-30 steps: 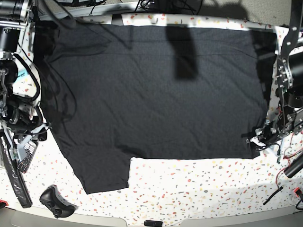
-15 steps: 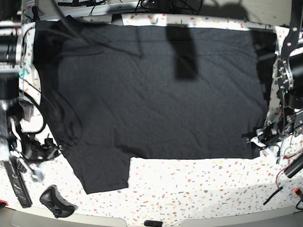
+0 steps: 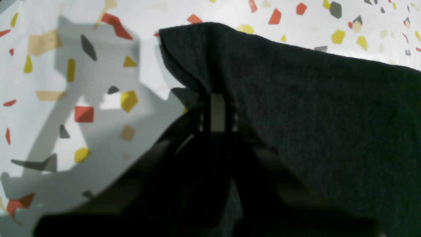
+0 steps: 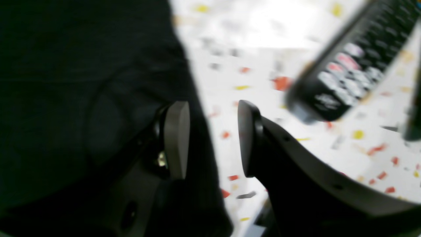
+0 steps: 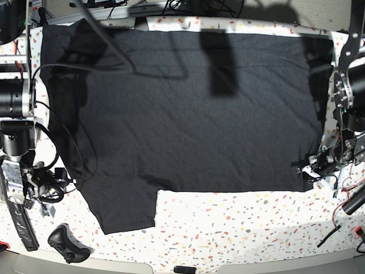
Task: Fold the T-shirt properly
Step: 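Grasp the side edges of the shirt with both grippers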
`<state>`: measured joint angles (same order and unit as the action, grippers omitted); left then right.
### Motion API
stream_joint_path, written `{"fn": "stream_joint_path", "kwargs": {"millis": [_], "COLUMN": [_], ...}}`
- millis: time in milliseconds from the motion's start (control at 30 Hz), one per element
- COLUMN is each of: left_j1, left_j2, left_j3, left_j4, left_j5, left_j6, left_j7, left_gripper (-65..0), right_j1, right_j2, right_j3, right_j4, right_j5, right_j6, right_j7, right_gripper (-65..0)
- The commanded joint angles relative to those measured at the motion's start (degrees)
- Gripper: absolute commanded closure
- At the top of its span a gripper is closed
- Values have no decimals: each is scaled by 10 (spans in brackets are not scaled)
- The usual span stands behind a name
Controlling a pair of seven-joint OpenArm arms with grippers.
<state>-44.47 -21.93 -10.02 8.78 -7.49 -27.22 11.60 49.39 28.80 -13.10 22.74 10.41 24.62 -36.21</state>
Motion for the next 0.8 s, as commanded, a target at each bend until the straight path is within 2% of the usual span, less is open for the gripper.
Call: {"fn": "stream_joint_path", "kwargs": {"millis": [0, 167, 400, 467, 533, 767], "left_j1": [-14, -14, -14, -14, -14, -14], "left_j2": [-8, -8, -8, -8, -8, -8], "left_j3": [0, 0, 0, 0, 0, 0], "left_j4": [6, 6, 6, 6, 6, 6], "left_j5": [4, 4, 4, 4, 4, 4], "left_j6": [2, 2, 2, 2, 2, 2], "left_j7": [8, 7, -7, -10, -10, -9], "left_gripper": [0, 0, 0, 0, 0, 0], "right_j1": [25, 25, 25, 25, 22, 10], "right_j2": [6, 5, 5, 5, 3, -6], "right_j3": [3, 3, 3, 3, 3, 3], "right_j4": [-1, -43, -49, -49, -49, -49], "right_j5": [-9, -7, 28, 38, 37, 36], "right_j6": [-9, -12, -8, 6, 9, 16], "right_j7": [20, 52, 42, 35, 31, 29], "right_gripper": [-239, -235, -234, -202, -179, -179]}}
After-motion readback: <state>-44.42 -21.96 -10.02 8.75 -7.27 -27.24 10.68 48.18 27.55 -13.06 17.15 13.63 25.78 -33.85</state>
